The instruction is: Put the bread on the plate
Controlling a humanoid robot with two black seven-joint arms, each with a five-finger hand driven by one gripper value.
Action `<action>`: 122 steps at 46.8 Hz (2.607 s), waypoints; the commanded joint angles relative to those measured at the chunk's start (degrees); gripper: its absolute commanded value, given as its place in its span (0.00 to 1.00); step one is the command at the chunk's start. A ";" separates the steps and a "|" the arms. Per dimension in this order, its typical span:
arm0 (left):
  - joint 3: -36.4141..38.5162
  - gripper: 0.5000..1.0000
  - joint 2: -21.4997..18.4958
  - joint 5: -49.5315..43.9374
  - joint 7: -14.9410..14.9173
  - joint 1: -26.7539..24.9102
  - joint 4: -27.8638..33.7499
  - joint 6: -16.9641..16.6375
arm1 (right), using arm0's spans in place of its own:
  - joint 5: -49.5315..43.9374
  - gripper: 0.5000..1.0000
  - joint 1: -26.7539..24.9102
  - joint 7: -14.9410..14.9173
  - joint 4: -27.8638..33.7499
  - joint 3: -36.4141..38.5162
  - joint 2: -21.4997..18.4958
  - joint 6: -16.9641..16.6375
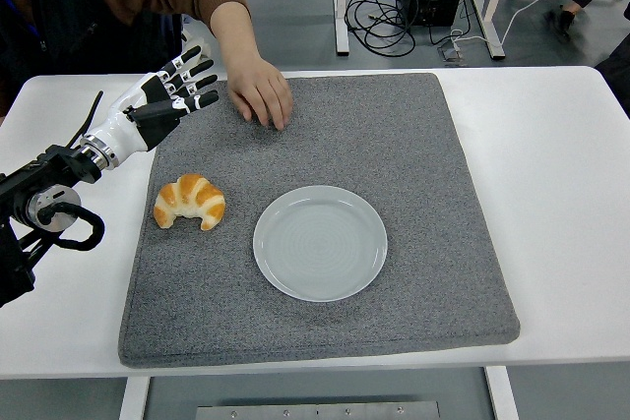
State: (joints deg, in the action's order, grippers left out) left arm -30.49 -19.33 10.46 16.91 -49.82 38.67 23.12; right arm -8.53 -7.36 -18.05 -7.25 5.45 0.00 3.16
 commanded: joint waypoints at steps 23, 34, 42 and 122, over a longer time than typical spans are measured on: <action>-0.27 0.95 0.08 -0.09 -0.04 -0.01 -0.09 -0.62 | 0.00 1.00 -0.02 0.03 0.05 0.00 0.00 0.00; -0.09 0.95 0.08 0.00 0.23 0.08 -0.09 -0.70 | 0.00 1.00 -0.02 0.03 -0.04 0.00 0.00 0.00; -0.18 0.95 0.08 -0.09 0.31 0.08 -0.09 -0.70 | 0.00 1.00 -0.02 0.03 0.05 0.00 0.00 0.00; 0.08 0.94 -6.33 -0.27 -2.41 -2.20 5.09 -0.88 | 0.00 1.00 -0.02 0.03 -0.04 0.00 0.00 0.00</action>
State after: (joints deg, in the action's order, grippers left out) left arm -30.43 -24.07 9.77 15.23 -51.41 42.23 22.38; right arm -8.53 -7.38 -18.02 -7.28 5.45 0.00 3.16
